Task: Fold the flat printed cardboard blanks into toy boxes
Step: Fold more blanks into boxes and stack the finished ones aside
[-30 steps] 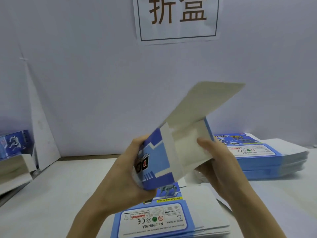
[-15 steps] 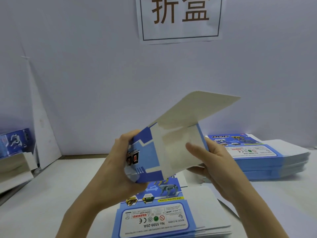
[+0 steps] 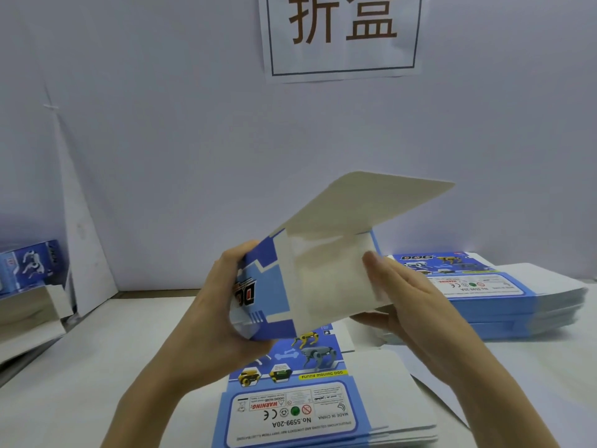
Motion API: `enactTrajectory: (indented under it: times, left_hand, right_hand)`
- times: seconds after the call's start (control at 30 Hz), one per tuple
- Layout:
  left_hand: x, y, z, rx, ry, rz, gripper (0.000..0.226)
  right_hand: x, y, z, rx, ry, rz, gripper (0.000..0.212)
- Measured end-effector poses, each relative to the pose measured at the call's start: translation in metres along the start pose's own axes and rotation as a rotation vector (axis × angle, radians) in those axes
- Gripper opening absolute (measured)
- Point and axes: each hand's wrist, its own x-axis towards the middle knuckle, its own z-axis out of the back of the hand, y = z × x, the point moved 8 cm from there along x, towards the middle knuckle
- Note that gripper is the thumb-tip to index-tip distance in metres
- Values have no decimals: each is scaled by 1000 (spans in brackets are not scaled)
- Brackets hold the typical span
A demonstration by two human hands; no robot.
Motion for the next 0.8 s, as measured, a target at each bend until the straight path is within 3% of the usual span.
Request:
enactTrajectory:
  times: [0.1,0.2,0.3,0.37,0.47,0.53,0.6,0.67,0.73,0.8]
  left_hand:
    - [0,2,-4,1,20,6,104]
    - [0,9,-4,28,10,19,105]
    - [2,14,2,116,-36,27,109]
    - [4,14,5,183,-104,27,104]
    - [3,13,-2,-32,-91,97,98]
    - [4,10,-13,-361,32,209,94]
    - [14,6,-14,-650,28,257,89]
    - [18,11,-16,-686,44,267,74]
    - [8,18,-20,-564,48,264,62]
    - [8,19,-43,-485,153,336,77]
  right_hand:
    - [0,4,12,-213,-180,52,16]
    - [-2,8,12,-428,-221,88,20]
    - [-3,6,3,-300,-68,41,10]
    - [-2,2,0,-187,-44,8,28]
    - [1,-1,3,-147,-197,7,16]
    - [1,-2,9,-164,-310,8,16]
    - [0,1,17,-232,-374,41,20]
    - [-1,6,17,-336,-380,86,19]
    - [-2,9,13,-390,-393,127,25]
    - [-5,12,14,-417,-447,153,28]
